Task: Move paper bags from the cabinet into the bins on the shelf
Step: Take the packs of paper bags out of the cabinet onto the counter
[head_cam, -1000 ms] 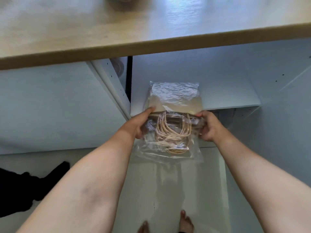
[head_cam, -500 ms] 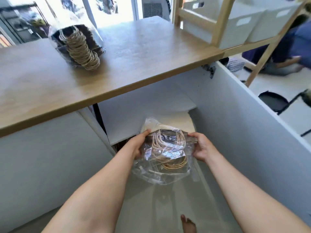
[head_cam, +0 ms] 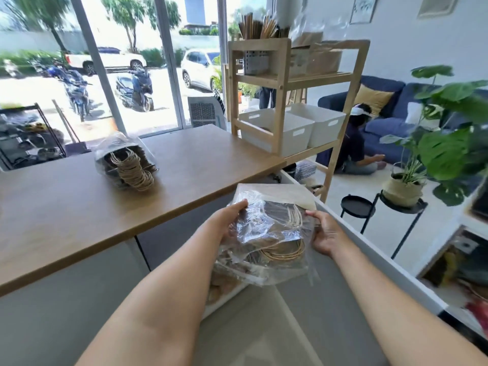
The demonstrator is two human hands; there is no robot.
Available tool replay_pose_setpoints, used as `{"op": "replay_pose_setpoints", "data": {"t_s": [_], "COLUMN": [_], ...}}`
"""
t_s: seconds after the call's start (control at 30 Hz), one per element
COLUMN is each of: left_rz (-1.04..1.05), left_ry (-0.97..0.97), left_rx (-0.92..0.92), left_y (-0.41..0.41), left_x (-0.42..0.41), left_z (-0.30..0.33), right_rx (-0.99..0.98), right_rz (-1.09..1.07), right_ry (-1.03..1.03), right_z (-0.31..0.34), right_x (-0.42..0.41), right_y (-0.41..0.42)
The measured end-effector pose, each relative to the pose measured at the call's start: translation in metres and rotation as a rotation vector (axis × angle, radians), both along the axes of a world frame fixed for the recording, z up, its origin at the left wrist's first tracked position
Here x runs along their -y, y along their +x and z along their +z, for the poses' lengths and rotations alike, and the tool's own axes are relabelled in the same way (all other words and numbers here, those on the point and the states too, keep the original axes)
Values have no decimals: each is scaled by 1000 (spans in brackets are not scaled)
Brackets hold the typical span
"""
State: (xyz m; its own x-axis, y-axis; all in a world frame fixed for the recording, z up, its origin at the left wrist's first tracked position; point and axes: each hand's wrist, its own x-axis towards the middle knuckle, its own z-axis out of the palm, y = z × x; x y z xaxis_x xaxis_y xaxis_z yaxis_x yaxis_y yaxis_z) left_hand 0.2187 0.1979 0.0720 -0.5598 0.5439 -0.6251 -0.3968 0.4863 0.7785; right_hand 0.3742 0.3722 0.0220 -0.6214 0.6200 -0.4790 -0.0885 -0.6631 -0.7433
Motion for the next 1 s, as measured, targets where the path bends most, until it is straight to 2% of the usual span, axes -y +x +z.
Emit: {"op": "replay_pose_setpoints", "data": {"t_s": [0.1, 0.23, 0.4, 0.53, 0.7, 0.8, 1.0], "left_rz": [-38, -58, 1, 104, 254, 319, 467], "left_ry": [68, 66, 113, 118, 109, 159, 120], "left_rx": [-27, -132, -105, -82, -149, -129, -114], "left_y": [1, -3, -28, -71, -117, -132, -177], "left_x": [-9, -20, -41, -60, -76, -76, -83], "left_z": [31, 68, 99, 117, 126, 128, 112], "right_rx": [-33, -53, -102, -118, -122, -106, -132], "right_rz": [-44, -74, -36, 108, 308, 359, 472], "right_ry": [28, 74, 86, 52, 87, 78, -17], "right_z": [38, 69, 104, 119, 118, 113, 107], "right_x": [-3, -18, -45, -81, -127, -149, -150], "right_y": [1, -9, -40, -92, -168, -212, -280]}}
